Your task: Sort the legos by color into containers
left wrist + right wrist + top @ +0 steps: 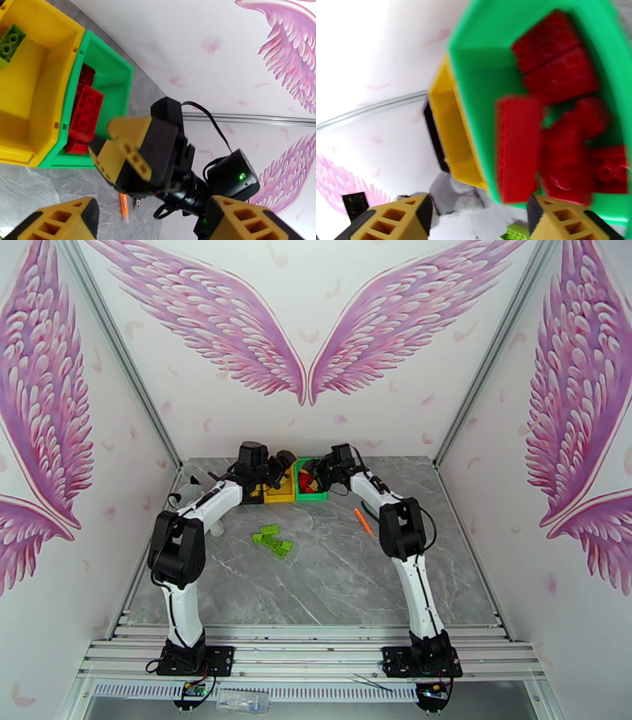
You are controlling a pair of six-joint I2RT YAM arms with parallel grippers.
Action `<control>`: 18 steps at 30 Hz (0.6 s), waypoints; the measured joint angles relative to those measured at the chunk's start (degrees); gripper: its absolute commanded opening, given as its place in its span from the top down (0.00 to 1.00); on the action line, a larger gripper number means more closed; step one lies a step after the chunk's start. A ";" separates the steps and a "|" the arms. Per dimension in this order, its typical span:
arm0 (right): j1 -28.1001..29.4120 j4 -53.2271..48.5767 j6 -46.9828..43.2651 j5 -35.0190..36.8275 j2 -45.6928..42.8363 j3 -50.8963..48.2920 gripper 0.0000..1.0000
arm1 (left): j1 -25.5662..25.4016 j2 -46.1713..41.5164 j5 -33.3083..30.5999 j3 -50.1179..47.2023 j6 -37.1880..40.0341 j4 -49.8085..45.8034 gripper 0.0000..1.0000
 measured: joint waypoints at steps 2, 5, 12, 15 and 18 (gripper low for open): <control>0.02 0.50 1.18 -0.42 0.11 0.13 0.27 | 0.04 -2.16 -1.07 -1.70 1.64 -2.21 0.24; 0.02 1.36 1.55 -1.07 0.11 0.20 0.26 | 0.15 -5.55 -3.48 -2.97 5.35 -7.50 0.25; 0.02 -0.72 -3.19 -1.25 -8.17 -9.14 0.19 | -0.28 -12.70 -13.92 -3.82 16.55 -24.59 0.29; 0.11 -4.55 -8.31 -0.74 -14.51 -13.07 0.16 | -0.87 -14.93 -19.08 -6.58 19.76 -30.67 0.30; 0.37 -8.63 -13.31 0.20 -21.35 -17.27 0.15 | -2.03 -16.35 -23.34 -10.78 21.40 -35.39 0.30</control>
